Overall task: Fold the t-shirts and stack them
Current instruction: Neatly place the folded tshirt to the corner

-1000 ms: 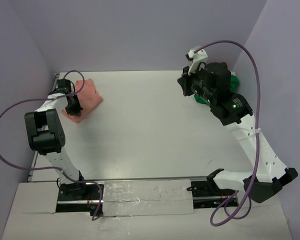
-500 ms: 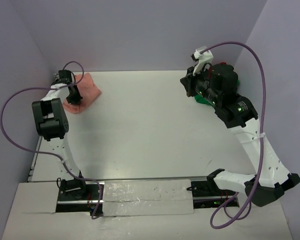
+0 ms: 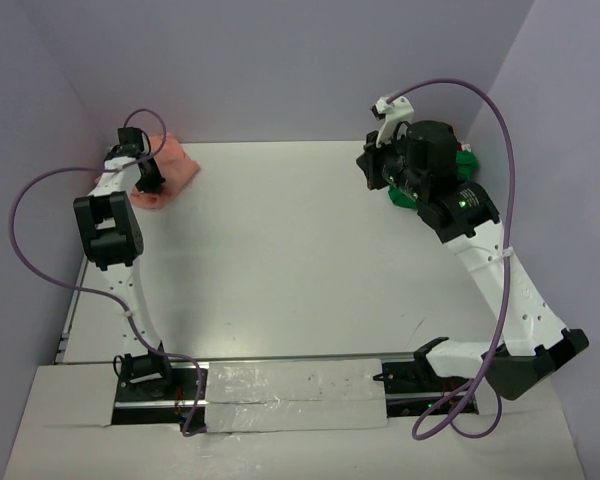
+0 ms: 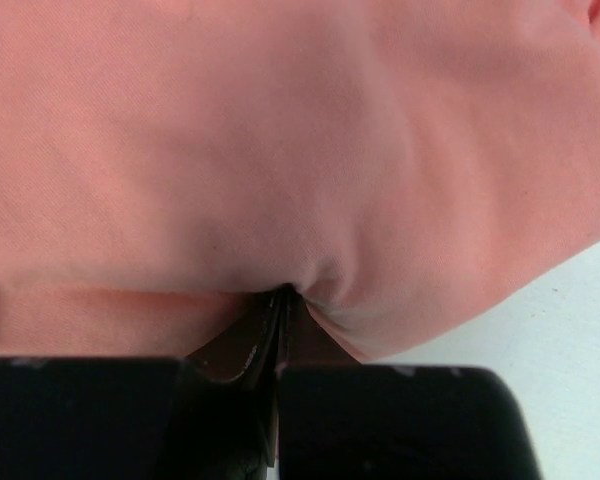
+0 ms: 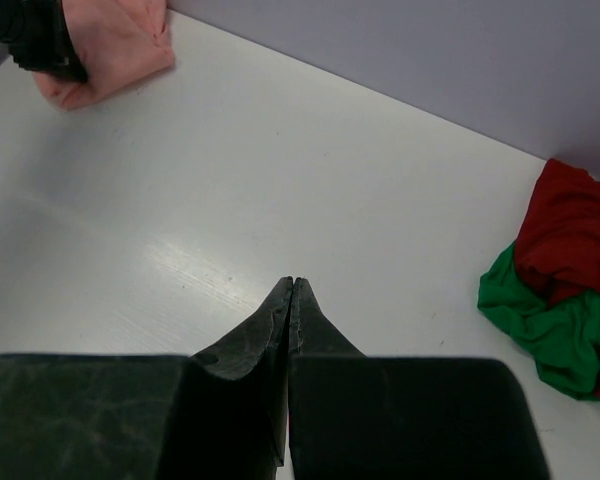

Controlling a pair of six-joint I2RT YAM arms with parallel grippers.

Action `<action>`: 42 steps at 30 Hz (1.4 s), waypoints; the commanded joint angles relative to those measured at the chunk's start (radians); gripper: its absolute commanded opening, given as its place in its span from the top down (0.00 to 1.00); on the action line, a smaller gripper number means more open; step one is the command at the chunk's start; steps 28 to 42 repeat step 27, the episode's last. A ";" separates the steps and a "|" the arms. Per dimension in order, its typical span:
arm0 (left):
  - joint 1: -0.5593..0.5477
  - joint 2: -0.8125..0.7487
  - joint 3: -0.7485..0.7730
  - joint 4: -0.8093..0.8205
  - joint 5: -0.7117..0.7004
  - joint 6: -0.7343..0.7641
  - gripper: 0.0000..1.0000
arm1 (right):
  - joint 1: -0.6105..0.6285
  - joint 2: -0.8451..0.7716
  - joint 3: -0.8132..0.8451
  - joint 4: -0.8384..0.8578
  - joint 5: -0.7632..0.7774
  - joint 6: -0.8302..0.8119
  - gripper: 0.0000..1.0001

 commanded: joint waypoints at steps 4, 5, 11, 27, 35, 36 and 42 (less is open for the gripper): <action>-0.003 -0.136 -0.155 0.017 0.126 -0.025 0.97 | -0.022 -0.015 -0.004 0.027 -0.001 0.016 1.00; -0.005 -0.170 -0.235 0.017 0.161 -0.026 0.97 | -0.027 -0.012 -0.011 0.028 -0.007 0.016 1.00; -0.040 -0.481 -0.432 -0.009 0.335 0.035 0.59 | -0.074 -0.002 -0.047 0.042 -0.018 0.038 0.63; -0.062 -1.347 -1.139 0.727 0.066 0.078 0.01 | -0.111 -0.232 -0.458 0.349 0.179 -0.048 0.05; -0.062 -1.347 -1.139 0.727 0.066 0.078 0.01 | -0.111 -0.232 -0.458 0.349 0.179 -0.048 0.05; -0.062 -1.347 -1.139 0.727 0.066 0.078 0.01 | -0.111 -0.232 -0.458 0.349 0.179 -0.048 0.05; -0.062 -1.347 -1.139 0.727 0.066 0.078 0.01 | -0.111 -0.232 -0.458 0.349 0.179 -0.048 0.05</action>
